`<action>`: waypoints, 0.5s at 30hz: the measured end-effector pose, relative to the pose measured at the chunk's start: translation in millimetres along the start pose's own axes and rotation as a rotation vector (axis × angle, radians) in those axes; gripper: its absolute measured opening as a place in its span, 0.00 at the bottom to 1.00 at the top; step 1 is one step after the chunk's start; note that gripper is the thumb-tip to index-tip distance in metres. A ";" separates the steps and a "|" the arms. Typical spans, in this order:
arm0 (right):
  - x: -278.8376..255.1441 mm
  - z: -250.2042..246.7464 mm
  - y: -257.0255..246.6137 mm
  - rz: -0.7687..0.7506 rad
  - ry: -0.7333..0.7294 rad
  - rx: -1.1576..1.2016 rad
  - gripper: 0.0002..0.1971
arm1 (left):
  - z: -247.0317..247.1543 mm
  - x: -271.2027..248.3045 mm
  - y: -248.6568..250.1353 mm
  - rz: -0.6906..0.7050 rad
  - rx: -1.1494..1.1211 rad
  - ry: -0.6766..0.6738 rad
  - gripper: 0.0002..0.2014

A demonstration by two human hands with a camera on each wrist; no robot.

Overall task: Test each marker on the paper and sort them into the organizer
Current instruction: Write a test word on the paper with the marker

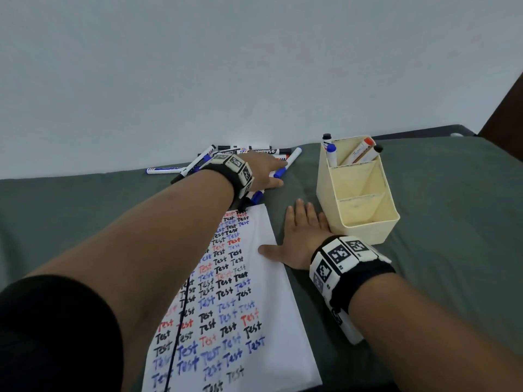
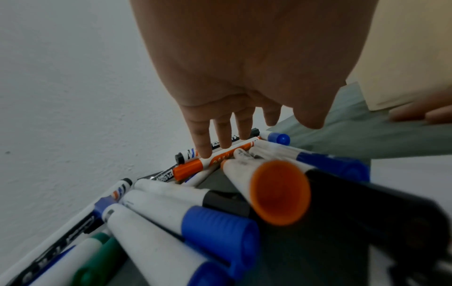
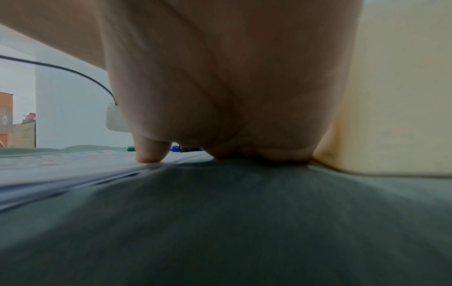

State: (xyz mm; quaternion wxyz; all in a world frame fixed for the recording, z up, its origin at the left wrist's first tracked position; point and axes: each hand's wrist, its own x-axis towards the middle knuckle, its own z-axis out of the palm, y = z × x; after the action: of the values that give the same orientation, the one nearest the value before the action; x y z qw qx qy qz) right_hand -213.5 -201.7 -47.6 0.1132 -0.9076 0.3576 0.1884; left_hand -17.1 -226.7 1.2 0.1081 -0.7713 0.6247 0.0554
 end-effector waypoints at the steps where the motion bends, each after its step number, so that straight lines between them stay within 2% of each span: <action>1: 0.5 0.2 0.3 -0.001 0.000 0.003 0.58 | 1.1 2.5 0.3 0.002 0.010 -0.017 0.32; 5: 3.0 1.0 0.8 -0.004 -0.005 0.008 0.59 | 3.9 6.9 -0.6 -0.037 0.009 -0.012 0.31; 11: 3.9 0.8 1.0 -0.009 -0.009 0.022 0.59 | 2.3 5.2 8.3 -0.008 0.068 0.074 0.15; 15: 1.0 -0.8 1.0 -0.012 -0.004 0.032 0.59 | 2.6 3.1 16.6 0.016 0.065 0.103 0.18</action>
State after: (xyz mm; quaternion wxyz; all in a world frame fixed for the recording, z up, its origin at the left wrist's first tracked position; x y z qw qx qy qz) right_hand -213.3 -203.3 -47.4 0.1295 -0.9075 0.3549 0.1838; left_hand -32.5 -232.3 -3.7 0.1005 -0.7643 0.6370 -0.0040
